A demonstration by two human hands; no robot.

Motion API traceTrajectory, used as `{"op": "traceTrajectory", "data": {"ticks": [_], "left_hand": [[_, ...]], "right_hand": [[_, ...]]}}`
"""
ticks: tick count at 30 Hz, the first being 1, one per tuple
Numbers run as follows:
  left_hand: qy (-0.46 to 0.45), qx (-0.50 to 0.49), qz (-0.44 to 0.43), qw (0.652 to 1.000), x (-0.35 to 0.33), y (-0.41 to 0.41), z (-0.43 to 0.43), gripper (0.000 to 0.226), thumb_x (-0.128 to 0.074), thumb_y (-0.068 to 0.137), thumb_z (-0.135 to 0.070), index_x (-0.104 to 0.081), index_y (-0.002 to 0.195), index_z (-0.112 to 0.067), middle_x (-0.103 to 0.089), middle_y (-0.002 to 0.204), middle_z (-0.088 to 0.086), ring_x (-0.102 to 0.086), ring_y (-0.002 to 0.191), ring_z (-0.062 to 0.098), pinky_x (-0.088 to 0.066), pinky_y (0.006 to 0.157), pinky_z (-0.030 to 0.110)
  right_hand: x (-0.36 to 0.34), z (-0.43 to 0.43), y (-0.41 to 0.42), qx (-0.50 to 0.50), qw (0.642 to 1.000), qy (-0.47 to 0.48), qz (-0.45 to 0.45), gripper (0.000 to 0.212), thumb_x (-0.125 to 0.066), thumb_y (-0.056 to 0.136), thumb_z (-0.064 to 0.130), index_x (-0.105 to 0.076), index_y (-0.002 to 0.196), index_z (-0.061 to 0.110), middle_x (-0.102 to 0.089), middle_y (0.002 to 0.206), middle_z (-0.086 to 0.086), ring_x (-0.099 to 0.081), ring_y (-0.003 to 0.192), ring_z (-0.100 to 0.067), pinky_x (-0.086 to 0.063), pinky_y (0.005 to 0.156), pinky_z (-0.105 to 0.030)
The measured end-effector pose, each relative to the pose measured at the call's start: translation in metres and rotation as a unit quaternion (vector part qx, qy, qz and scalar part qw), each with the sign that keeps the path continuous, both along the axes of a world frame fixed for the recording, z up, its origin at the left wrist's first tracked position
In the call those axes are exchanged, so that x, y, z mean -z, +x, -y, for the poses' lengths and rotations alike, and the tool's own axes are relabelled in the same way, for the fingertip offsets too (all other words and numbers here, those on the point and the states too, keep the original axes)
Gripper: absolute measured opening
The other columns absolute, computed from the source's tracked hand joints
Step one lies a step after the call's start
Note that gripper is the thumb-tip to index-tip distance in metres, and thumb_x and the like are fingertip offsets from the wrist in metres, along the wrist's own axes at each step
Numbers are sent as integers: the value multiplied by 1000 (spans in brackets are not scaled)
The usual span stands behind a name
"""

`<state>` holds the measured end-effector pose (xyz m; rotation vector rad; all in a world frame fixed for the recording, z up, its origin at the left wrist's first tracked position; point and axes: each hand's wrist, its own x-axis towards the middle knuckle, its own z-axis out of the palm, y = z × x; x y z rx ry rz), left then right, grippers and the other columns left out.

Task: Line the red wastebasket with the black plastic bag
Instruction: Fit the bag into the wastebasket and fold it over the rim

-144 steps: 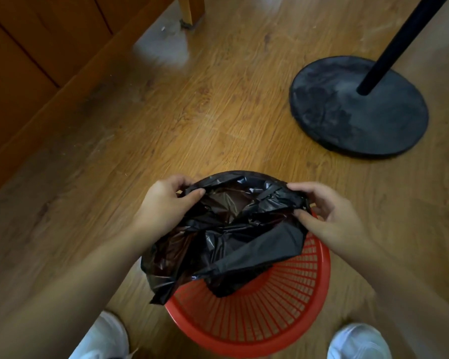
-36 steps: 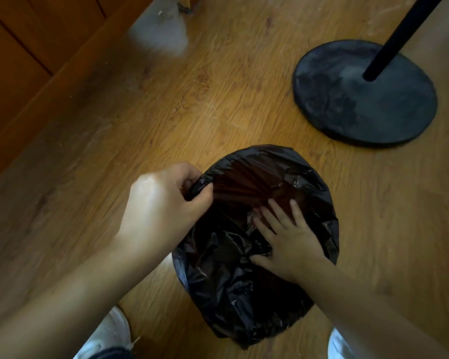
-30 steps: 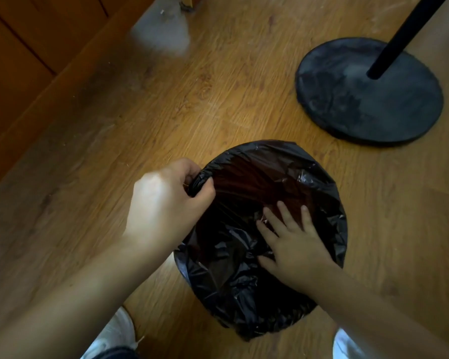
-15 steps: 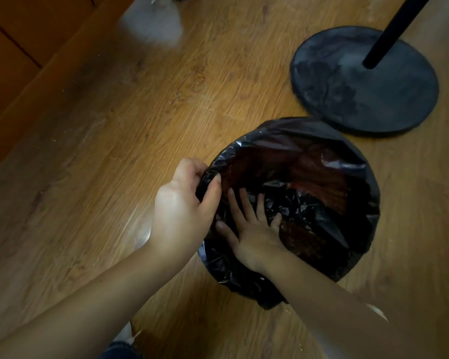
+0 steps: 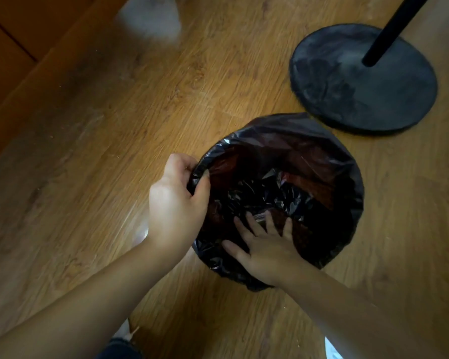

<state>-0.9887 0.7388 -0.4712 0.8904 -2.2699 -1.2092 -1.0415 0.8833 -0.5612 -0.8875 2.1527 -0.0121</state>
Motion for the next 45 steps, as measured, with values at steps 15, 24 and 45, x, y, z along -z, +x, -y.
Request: {"op": "traceTrajectory", "data": {"ticks": [15, 24, 45], "left_hand": [[-124, 100, 3, 987, -16, -5, 5, 18, -58, 87, -16, -56, 105, -10, -70, 73, 12, -63, 49, 20, -49, 41, 34], [-137, 130, 5, 982, -18, -4, 4, 18, -59, 87, -10, -58, 104, -12, -71, 74, 9, -63, 49, 15, -50, 43, 32], [-228, 217, 77, 946, -39, -24, 17, 19, -58, 85, -13, -61, 103, -15, -68, 73, 1, -60, 57, 15, -48, 52, 24]], "right_hand": [[-13, -14, -23, -135, 971, -38, -193, 82, 0, 76, 73, -5, 144, 28, 4, 156, 0, 23, 138, -28, 32, 96, -53], [-5, -16, -22, -95, 982, 61, -148, 87, -2, 76, 76, -2, 145, 24, 0, 156, -4, 15, 140, -31, 30, 98, -55], [-32, -22, -17, -174, 960, -21, -216, 96, 17, 66, 76, -4, 144, 24, 10, 155, 0, 28, 135, -27, 41, 88, -50]]}}
